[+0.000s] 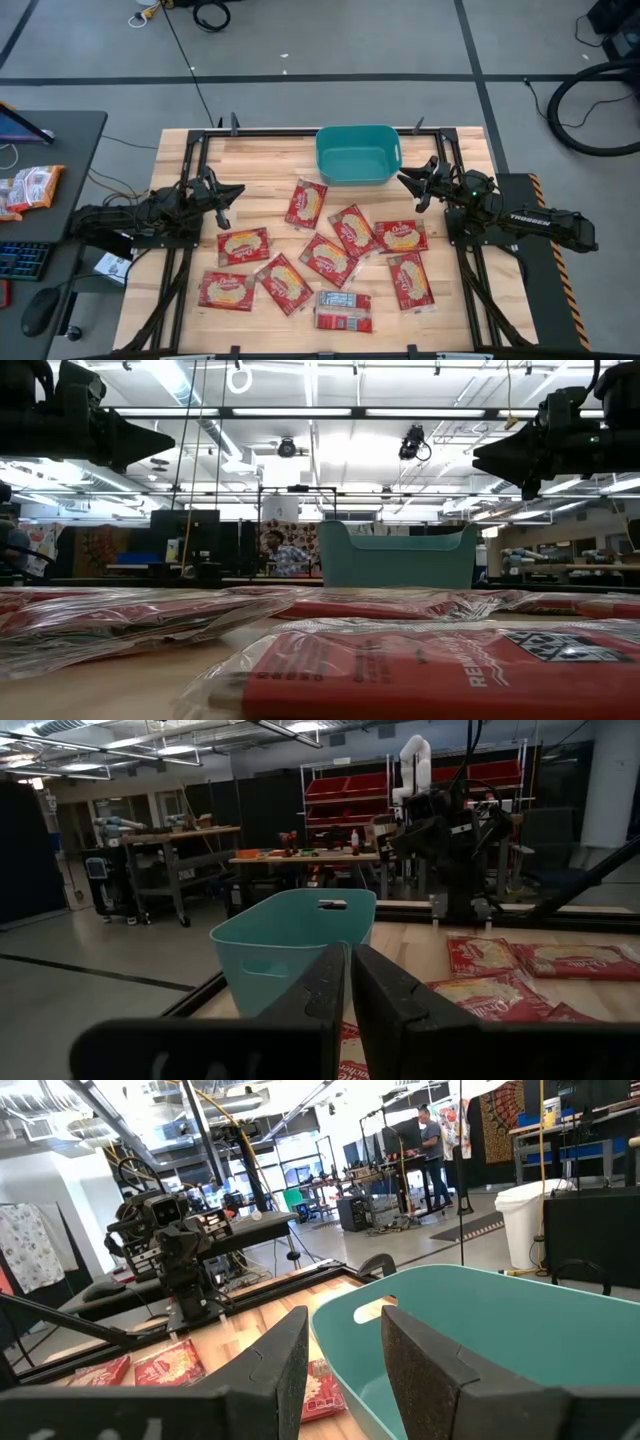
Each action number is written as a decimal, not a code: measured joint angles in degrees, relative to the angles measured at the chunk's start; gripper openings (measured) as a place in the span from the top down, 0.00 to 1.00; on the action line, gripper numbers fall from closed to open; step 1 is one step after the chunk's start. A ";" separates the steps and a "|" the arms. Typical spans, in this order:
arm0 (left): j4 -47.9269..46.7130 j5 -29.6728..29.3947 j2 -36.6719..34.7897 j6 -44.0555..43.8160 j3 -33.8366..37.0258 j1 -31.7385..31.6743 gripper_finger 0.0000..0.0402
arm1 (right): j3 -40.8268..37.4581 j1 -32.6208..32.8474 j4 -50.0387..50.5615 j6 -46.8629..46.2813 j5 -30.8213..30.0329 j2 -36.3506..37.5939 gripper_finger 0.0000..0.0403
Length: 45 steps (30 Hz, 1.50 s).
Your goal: Sort popcorn bags into baskets
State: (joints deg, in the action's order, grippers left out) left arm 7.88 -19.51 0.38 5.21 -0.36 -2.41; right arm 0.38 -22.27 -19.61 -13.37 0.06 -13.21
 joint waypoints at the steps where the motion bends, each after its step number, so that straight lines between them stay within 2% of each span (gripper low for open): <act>1: -0.02 0.00 -0.02 0.00 0.00 0.02 0.93 | -0.02 0.00 -0.01 0.00 0.02 0.00 0.67; 27: 0.14 0.02 -0.02 -0.27 0.02 0.02 0.93 | 0.00 0.00 -0.01 0.00 0.01 0.00 0.67; 29: 0.63 0.40 -0.02 -4.92 0.00 0.00 0.93 | 0.00 -0.01 -0.01 0.00 0.00 -0.01 0.67; 33: 0.26 3.27 -0.02 -23.72 0.00 0.00 0.93 | -0.01 0.00 -0.01 -0.01 0.01 -0.01 0.67; 35: 0.37 4.27 -0.02 -29.16 0.00 0.00 0.93 | 0.00 0.00 -0.02 0.00 0.00 -0.02 0.67; 41: 0.29 4.43 -0.02 -31.46 0.00 0.02 0.93 | -0.02 0.01 -2.84 -1.62 -0.24 0.00 0.67; 45: -0.80 8.30 0.00 -35.22 0.00 0.02 0.93 | 0.00 0.58 -6.06 -17.65 0.85 -0.01 0.67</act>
State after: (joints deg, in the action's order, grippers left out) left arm 7.08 -11.21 0.38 -30.00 -0.36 -2.39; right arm 0.38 -21.69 -25.67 -31.02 0.91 -13.22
